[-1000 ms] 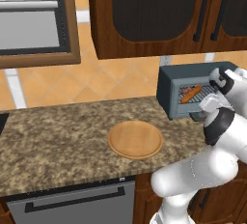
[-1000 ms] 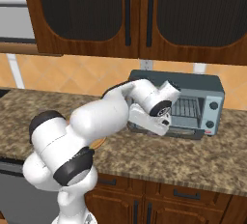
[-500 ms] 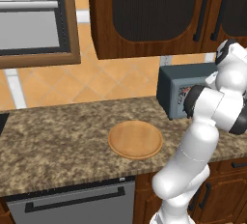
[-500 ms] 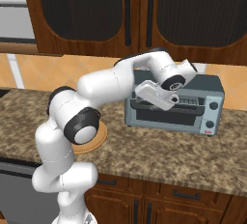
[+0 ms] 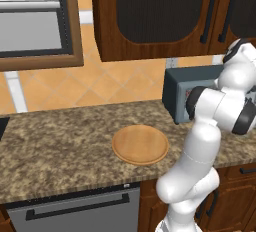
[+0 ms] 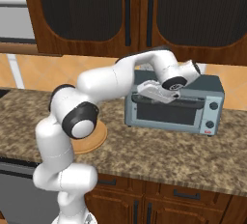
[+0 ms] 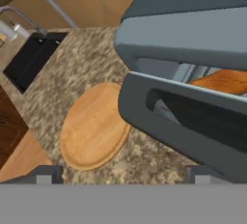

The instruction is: Pick up the kebab skewer and baguette bread, and place them inside the toaster oven. Close the toaster oven door and start by setting the timer.

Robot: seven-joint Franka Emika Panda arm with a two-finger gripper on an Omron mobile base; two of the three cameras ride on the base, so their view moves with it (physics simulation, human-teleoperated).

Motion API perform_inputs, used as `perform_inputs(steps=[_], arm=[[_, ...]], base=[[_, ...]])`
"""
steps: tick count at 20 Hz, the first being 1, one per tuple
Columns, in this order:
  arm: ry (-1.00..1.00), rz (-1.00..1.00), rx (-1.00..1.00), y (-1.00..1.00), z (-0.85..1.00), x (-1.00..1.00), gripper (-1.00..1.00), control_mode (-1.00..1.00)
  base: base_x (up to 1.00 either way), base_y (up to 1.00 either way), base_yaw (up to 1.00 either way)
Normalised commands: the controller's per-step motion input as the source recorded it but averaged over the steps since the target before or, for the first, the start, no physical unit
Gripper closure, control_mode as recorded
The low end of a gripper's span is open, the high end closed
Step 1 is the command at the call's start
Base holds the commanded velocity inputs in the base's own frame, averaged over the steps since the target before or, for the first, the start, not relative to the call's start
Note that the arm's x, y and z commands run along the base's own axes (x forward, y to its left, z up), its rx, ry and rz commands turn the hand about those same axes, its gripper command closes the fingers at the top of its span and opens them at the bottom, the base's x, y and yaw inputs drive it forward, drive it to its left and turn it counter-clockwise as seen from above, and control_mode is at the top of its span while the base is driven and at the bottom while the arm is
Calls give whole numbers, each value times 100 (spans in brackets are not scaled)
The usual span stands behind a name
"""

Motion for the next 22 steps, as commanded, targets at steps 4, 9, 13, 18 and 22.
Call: perform_inputs(steps=[4, 9, 13, 18, 22], arm=[[-19, 0, 0, 39, -77, 37, -100, -100], [-12, 0, 0, 45, -97, 49, -100, -100], [-10, 0, 0, 41, -93, 58, -100, -100], [-5, 0, 0, 24, -53, 29, -100, -100], [2, 0, 0, 0, 7, -27, -100, -100]], base=[[0, 0, 0], [0, 0, 0], [0, 0, 0], [0, 0, 0], [0, 0, 0]])
